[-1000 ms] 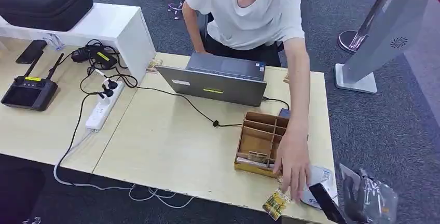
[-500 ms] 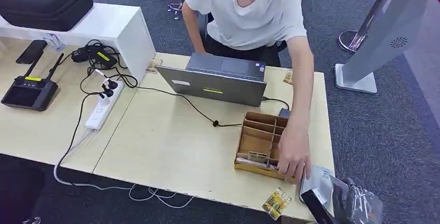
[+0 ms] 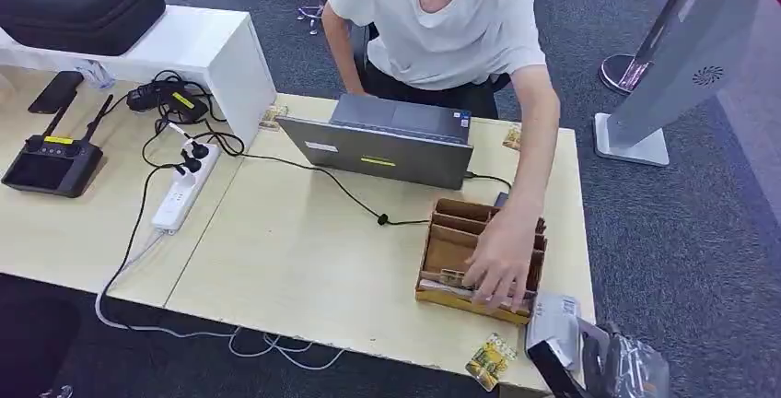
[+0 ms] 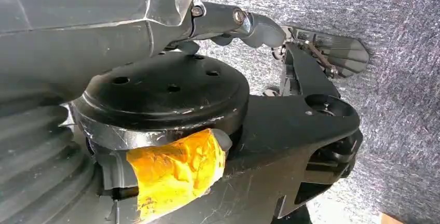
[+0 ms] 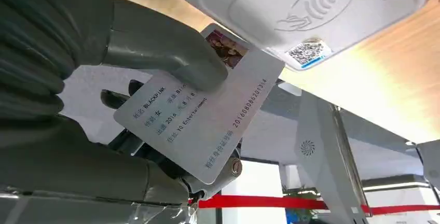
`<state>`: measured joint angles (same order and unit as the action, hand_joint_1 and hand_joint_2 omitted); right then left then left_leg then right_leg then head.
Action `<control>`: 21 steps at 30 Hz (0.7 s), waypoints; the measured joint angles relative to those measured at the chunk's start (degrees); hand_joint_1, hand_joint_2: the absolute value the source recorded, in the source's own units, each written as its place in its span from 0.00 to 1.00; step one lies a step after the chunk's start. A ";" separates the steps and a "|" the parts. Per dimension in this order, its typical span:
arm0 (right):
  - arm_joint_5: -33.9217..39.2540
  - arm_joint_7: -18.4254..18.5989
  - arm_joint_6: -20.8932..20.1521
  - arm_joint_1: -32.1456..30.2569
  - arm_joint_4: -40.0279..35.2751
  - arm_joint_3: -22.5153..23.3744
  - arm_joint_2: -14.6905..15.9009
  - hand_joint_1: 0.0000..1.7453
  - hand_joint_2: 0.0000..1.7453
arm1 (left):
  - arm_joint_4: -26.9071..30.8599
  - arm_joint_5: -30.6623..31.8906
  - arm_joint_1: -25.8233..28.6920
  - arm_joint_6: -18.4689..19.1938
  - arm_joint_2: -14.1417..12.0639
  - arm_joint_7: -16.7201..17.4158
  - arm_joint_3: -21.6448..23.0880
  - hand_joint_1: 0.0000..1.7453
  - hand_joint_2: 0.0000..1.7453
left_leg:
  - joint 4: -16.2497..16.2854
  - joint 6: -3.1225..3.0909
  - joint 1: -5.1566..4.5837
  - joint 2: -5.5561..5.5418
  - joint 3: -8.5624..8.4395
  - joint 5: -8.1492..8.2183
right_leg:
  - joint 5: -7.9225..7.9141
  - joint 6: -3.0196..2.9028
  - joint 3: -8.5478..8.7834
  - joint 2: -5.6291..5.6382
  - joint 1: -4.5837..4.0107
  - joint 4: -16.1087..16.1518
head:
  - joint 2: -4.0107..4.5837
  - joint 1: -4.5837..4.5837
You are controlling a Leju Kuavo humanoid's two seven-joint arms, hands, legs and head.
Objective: Pass the card to the sensor for recognition and then transmit it.
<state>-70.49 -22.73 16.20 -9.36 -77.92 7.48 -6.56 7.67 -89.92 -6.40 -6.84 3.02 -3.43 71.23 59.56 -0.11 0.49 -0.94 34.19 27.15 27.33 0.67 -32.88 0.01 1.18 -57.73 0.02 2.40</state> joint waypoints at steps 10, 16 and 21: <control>-0.50 0.00 0.09 0.34 0.50 0.02 -0.15 1.00 1.00 | 0.00 0.00 0.00 0.00 0.00 0.00 0.00 0.00 1.00 | 0.00 0.00 0.00 0.01 0.00 0.00 | 0.00 0.00 0.00 0.00 0.00 0.00 | 0.00 0.00; -0.65 0.90 1.22 1.83 -3.29 -0.72 -0.24 1.00 1.00 | 0.00 0.17 -0.01 0.20 -0.26 0.33 0.00 0.00 1.00 | 0.00 0.00 -0.01 0.02 0.01 -0.01 | -0.02 -0.02 0.00 0.02 0.00 -0.03 | 0.00 0.00; -0.09 4.18 -0.61 8.72 -9.86 -2.80 0.46 1.00 1.00 | 0.00 0.48 -0.04 0.83 -0.74 0.37 0.35 0.00 1.00 | 0.00 0.01 -0.01 0.12 0.02 -0.10 | -0.18 -0.10 -0.02 0.10 0.01 -0.05 | 0.00 0.00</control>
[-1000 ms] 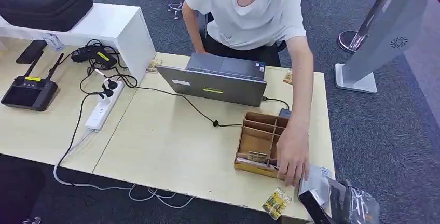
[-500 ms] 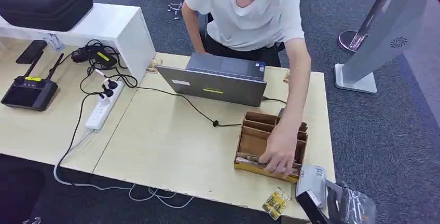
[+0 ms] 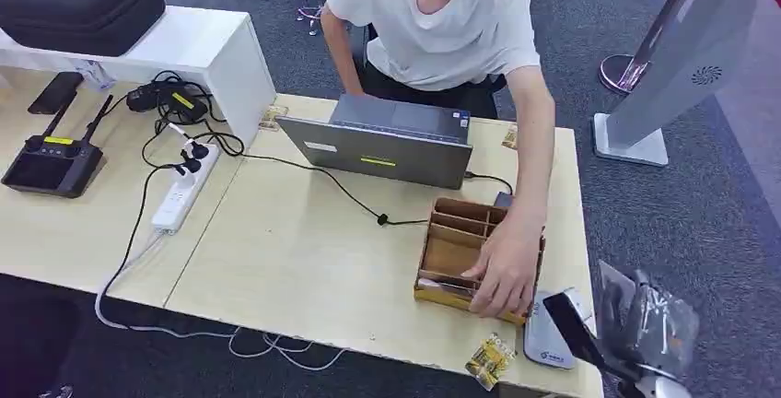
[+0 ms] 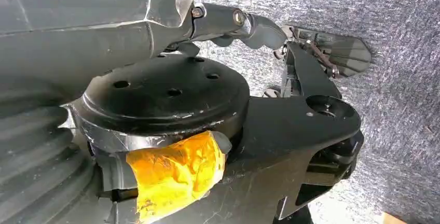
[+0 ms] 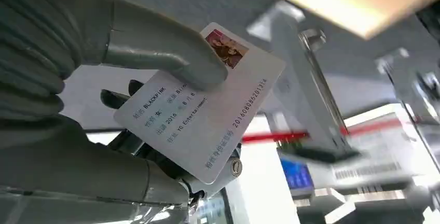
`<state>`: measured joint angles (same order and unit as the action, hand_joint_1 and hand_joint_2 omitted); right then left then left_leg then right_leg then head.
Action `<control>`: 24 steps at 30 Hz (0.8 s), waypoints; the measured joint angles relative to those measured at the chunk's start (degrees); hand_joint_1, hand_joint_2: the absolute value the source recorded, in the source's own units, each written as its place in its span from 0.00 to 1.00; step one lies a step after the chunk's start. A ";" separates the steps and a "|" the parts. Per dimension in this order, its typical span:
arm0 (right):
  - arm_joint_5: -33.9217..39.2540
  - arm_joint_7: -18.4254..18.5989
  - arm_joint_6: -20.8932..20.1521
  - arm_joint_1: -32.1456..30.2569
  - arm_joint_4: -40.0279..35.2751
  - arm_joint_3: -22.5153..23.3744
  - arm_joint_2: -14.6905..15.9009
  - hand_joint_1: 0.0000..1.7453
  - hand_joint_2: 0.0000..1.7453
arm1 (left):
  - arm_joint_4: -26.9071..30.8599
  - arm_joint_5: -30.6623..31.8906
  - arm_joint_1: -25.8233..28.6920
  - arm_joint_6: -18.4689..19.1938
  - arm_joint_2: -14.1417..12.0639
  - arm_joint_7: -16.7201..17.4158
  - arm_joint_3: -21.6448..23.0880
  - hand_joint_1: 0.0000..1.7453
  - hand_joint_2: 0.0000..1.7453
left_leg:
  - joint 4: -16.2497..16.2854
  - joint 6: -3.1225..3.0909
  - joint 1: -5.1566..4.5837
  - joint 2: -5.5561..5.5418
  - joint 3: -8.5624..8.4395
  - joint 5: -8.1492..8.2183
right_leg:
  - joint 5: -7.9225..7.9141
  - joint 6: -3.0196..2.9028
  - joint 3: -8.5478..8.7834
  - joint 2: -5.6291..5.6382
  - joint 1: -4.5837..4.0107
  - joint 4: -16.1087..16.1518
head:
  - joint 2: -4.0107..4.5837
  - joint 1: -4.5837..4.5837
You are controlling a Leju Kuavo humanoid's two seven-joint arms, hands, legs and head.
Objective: Pass the card to the sensor for recognition and then transmit it.
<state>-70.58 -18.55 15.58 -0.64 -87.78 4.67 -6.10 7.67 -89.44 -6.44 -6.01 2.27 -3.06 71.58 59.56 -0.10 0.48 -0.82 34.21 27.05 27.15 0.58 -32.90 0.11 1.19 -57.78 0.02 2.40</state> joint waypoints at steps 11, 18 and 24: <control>-5.46 12.10 -4.72 27.15 6.64 -8.17 2.07 1.00 1.00 | 0.00 0.87 -0.59 0.59 -0.61 0.00 3.32 0.00 1.00 | 0.01 0.01 0.02 0.15 0.00 -0.26 | -0.25 -0.01 -0.08 0.15 -0.02 -0.03 | 0.00 0.00; -8.09 17.91 -6.60 35.62 15.74 -9.00 1.42 1.00 1.00 | 0.00 2.03 -0.88 0.70 -0.70 0.00 5.73 0.00 1.00 | 0.01 0.01 0.02 0.13 0.02 -0.26 | -0.25 -0.01 -0.09 0.14 -0.02 -0.03 | 0.00 0.00; -8.22 18.73 -6.77 37.99 19.35 -9.00 0.89 1.00 1.00 | 0.00 2.16 -0.98 0.72 -0.81 0.00 6.69 0.00 1.00 | 0.01 0.00 0.01 0.10 0.04 -0.26 | -0.25 -0.01 -0.11 0.11 -0.02 -0.02 | 0.00 0.00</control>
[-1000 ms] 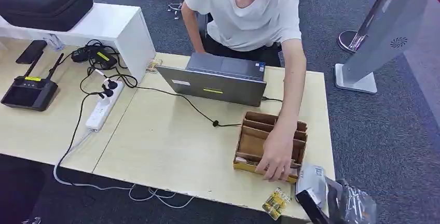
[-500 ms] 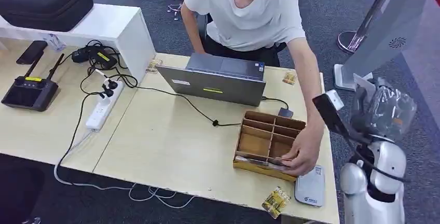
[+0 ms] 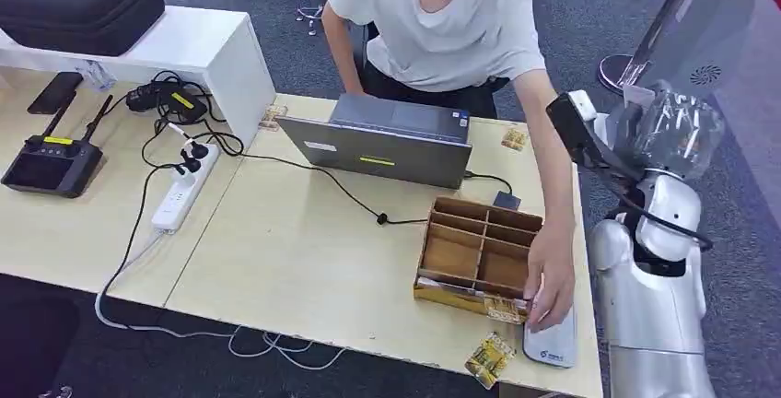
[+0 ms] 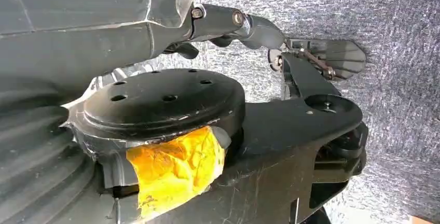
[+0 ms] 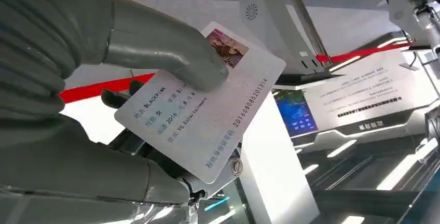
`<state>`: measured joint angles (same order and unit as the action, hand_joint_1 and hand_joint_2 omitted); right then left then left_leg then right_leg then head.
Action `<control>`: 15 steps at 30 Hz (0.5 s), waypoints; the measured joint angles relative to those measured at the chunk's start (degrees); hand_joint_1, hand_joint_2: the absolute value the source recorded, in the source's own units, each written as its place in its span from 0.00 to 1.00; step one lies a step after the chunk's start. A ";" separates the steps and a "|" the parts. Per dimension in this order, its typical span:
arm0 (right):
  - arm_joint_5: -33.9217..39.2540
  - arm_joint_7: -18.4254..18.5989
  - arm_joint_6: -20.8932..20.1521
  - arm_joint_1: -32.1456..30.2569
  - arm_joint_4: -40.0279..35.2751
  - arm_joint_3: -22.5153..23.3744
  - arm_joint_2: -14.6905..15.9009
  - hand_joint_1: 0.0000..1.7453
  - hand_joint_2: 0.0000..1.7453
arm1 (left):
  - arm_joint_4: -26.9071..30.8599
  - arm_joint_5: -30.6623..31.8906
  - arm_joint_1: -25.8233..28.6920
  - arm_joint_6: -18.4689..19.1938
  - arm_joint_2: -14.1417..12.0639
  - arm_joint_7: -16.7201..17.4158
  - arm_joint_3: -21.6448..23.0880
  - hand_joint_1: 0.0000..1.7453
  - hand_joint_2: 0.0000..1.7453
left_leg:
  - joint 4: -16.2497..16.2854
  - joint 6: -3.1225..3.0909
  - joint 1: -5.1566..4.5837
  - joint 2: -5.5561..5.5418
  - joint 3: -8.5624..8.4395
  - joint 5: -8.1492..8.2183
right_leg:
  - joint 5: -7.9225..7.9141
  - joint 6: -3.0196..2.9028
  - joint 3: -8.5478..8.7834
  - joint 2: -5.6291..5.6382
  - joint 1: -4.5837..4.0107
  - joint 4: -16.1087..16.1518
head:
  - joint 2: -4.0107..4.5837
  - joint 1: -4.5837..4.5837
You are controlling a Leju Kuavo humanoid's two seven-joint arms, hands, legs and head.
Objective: Pass the card to the sensor for recognition and then transmit it.
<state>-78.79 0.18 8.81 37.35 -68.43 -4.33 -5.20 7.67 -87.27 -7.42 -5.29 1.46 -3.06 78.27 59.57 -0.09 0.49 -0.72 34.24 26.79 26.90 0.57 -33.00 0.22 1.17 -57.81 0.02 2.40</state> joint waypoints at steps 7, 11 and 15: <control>-0.28 0.07 0.00 0.81 1.88 0.00 -0.15 1.00 1.00 | 0.00 0.00 -0.01 0.00 -0.04 0.00 0.22 0.00 1.00 | 0.00 0.00 0.00 0.00 0.00 0.00 | 0.00 0.00 0.00 0.00 0.00 0.00 | 0.00 0.00; -0.70 0.07 -0.15 0.97 2.64 0.02 -0.57 1.00 1.00 | 0.00 0.02 -0.03 0.02 -0.02 0.00 0.26 0.00 1.00 | 0.00 0.00 0.00 0.00 -0.01 0.00 | 0.00 0.00 0.00 0.00 0.00 0.00 | 0.00 0.00; -0.90 -0.11 -0.13 1.14 3.34 0.02 -1.01 1.00 1.00 | 0.00 0.18 -0.05 0.07 0.00 0.00 0.44 0.00 1.00 | 0.00 0.00 0.00 0.00 0.00 0.00 | 0.00 0.00 0.00 0.00 0.00 0.00 | 0.00 0.00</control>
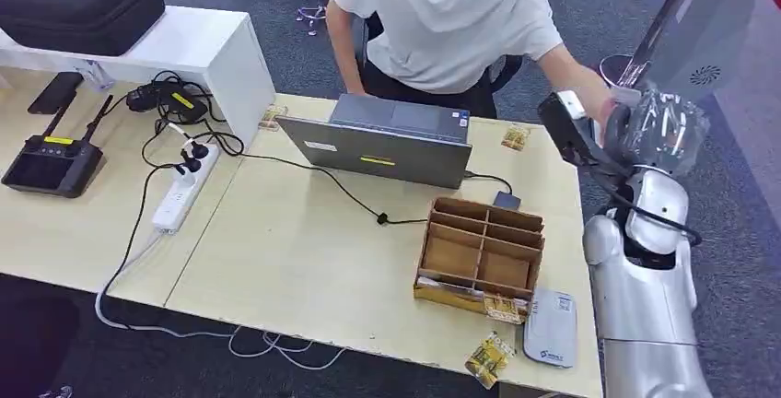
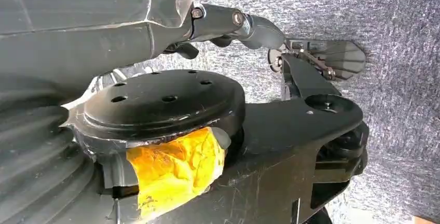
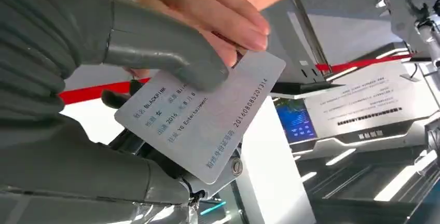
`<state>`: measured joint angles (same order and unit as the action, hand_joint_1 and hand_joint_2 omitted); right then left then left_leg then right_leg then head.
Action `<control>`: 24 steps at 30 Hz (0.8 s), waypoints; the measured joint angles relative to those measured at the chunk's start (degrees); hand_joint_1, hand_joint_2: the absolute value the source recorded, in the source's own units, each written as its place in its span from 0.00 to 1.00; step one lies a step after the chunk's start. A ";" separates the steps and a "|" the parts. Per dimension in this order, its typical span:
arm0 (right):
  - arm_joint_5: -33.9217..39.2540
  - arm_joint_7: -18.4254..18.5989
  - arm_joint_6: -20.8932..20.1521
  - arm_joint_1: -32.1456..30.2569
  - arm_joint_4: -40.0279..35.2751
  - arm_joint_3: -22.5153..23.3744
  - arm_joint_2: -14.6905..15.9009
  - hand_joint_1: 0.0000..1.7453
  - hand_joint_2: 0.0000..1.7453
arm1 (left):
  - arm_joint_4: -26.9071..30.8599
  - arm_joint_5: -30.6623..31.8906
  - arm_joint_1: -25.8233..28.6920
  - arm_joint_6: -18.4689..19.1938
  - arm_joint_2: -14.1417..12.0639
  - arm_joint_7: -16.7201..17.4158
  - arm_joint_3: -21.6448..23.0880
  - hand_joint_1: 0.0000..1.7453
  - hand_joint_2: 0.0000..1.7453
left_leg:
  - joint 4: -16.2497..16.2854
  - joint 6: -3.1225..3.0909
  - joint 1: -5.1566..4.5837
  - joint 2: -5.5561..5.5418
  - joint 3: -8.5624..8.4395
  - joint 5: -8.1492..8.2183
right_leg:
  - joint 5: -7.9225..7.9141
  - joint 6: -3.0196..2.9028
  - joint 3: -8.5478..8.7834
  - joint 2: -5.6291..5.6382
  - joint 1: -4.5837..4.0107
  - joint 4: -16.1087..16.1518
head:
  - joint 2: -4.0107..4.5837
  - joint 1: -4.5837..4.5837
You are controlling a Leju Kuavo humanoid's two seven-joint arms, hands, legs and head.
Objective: Pass the card to the sensor for recognition and then transmit it.
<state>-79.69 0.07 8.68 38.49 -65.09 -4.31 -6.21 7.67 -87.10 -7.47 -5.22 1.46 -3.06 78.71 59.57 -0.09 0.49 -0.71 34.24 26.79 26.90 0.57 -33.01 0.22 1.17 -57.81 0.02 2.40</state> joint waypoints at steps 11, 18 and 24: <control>-0.09 -1.05 0.07 0.08 0.96 0.07 -0.44 0.00 1.00 | 0.00 0.02 -0.03 0.46 -0.02 -0.13 0.26 0.00 1.00 | 0.01 0.00 0.00 -0.14 0.17 0.00 | 0.01 0.00 -0.15 -0.09 0.00 0.00 | 0.00 0.00; 0.13 -2.78 0.57 0.05 0.68 0.09 -0.81 0.00 1.00 | 0.00 -0.37 -0.03 0.39 -0.02 -0.17 0.26 0.00 1.00 | 0.01 0.00 0.00 -0.12 0.16 -0.01 | 0.00 0.00 -0.15 -0.10 0.00 0.00 | 0.00 0.00; 4.65 -9.11 2.36 -5.81 -7.18 -1.07 -0.90 0.00 1.00 | 0.00 -2.40 0.01 0.33 0.22 -0.11 0.26 0.00 1.00 | 0.01 0.02 0.00 -0.15 0.15 -0.01 | 0.01 0.00 -0.15 -0.13 0.00 0.01 | 0.00 0.00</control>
<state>-75.04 -9.04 11.04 32.68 -72.27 -5.37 -7.10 7.67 -89.50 -7.47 -4.89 1.68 -3.17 78.97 59.58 -0.07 0.50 -0.87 34.39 26.77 26.91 0.56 -33.16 0.09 1.17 -57.80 0.02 2.40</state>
